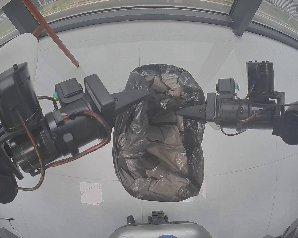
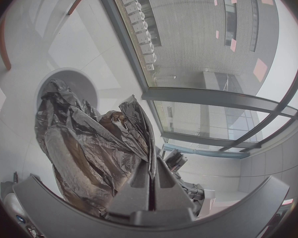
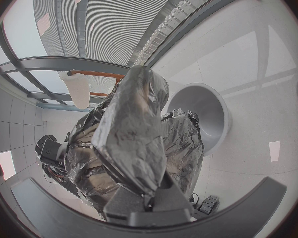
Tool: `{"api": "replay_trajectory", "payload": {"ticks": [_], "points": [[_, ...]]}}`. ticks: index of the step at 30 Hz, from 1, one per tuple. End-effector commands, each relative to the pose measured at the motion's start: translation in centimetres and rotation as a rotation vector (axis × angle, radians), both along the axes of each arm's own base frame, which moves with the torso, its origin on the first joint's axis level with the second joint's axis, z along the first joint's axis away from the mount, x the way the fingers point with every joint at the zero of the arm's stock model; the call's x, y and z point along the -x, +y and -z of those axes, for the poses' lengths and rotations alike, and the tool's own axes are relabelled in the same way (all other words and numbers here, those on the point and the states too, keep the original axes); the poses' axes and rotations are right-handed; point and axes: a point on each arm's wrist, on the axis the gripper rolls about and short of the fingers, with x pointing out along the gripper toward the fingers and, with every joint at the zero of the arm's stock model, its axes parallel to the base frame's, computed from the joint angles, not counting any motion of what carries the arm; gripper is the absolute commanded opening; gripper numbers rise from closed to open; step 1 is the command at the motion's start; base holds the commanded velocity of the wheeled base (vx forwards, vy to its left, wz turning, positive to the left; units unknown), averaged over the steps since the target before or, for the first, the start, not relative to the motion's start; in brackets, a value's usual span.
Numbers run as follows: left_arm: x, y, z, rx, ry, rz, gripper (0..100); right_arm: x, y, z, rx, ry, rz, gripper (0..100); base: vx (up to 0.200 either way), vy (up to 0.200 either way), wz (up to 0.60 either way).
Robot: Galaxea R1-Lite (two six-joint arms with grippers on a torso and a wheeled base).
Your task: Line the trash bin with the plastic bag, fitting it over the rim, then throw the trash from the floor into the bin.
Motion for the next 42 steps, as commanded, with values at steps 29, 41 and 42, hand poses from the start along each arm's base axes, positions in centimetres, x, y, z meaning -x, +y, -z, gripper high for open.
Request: {"api": "replay_trajectory", "payload": {"ticks": [29,41,42], "points": [[-4.9,0.1,2.2,0.023,-0.022,-0.033,0,-3.7,0.5,0.6,0.001,-0.016,0.04,0,0.0,0.0,0.0],[-6.0,0.4,2.8,0.034,-0.039,-0.053,0,-4.8,0.9,0.9,0.013,-0.04,0.037,0,0.0,0.0,0.0],[-6.1,0.6,2.8,0.033,-0.039,-0.056,0,-5.0,0.8,1.0,0.017,-0.048,0.037,0,0.0,0.0,0.0]]}}
